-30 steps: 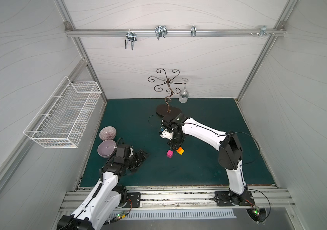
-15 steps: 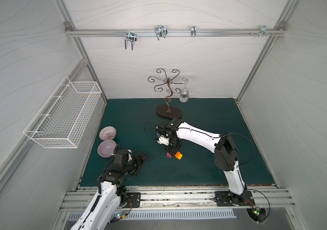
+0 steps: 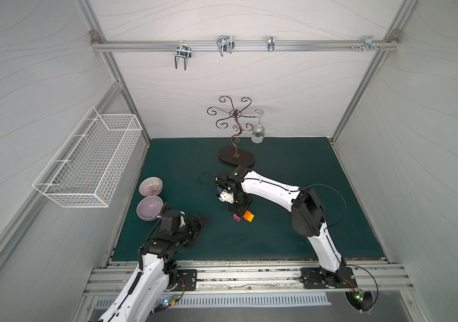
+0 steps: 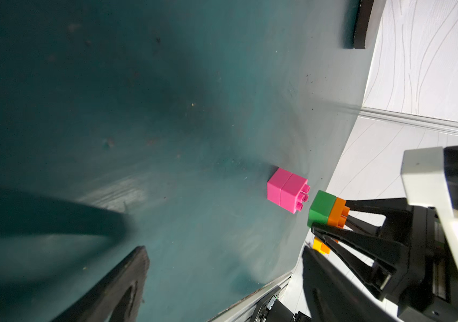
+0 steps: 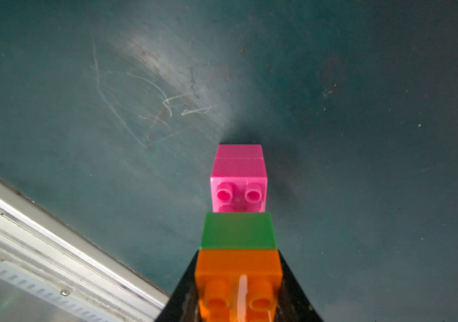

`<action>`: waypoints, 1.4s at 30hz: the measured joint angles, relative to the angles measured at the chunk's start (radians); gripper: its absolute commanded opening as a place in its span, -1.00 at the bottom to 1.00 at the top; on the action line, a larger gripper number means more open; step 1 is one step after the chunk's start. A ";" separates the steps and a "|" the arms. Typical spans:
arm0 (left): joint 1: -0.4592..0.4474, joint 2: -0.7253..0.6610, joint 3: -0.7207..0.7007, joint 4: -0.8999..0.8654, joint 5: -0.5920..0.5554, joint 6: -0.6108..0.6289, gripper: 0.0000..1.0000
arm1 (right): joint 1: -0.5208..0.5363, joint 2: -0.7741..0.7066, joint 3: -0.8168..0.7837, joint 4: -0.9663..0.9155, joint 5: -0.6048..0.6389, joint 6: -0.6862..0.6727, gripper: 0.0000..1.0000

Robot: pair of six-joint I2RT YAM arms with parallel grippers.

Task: Assemble the letter r with lego
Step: Assemble the lego brick with the lego brick.

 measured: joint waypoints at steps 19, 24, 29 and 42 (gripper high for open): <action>0.000 -0.033 0.000 -0.011 0.000 0.003 0.80 | -0.003 0.027 0.019 -0.002 0.014 -0.019 -1.00; 0.000 -0.034 0.000 -0.011 0.000 0.003 0.80 | -0.005 0.029 0.021 -0.002 0.014 -0.019 -1.00; 0.000 -0.025 0.000 -0.011 0.000 0.003 0.80 | -0.005 0.034 0.029 -0.001 0.014 -0.018 -1.00; 0.000 -0.024 0.000 -0.011 0.000 0.003 0.80 | -0.005 0.036 0.024 0.006 0.010 0.001 -1.00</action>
